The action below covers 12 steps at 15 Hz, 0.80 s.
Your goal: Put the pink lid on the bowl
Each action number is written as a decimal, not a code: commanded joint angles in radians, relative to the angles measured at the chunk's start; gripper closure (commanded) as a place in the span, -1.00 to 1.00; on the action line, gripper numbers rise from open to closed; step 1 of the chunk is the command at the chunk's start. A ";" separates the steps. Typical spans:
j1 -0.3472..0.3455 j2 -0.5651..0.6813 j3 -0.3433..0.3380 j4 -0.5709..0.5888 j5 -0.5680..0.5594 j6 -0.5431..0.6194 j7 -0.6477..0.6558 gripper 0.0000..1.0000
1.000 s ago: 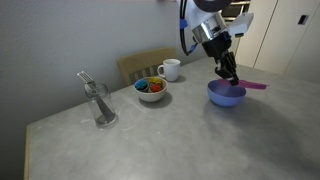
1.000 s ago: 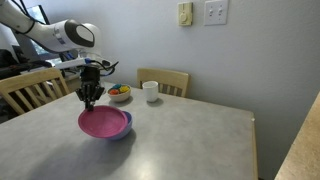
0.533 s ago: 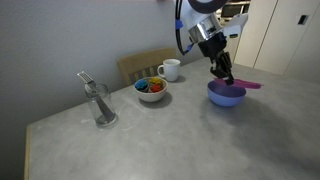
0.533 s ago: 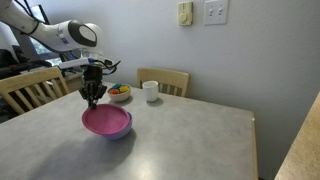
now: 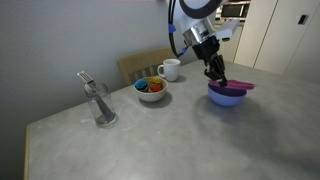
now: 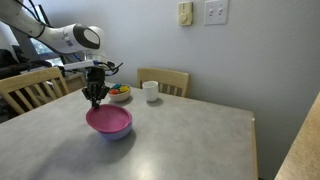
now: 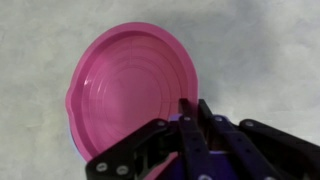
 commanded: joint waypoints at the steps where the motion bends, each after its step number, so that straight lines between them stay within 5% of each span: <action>1: -0.009 0.059 0.015 0.068 0.012 -0.018 -0.037 0.87; 10: -0.008 0.080 0.018 0.088 0.017 -0.013 -0.033 0.95; 11: -0.009 0.081 0.018 0.088 0.018 -0.007 -0.033 0.39; 12: -0.009 0.082 0.019 0.088 0.019 -0.007 -0.032 0.28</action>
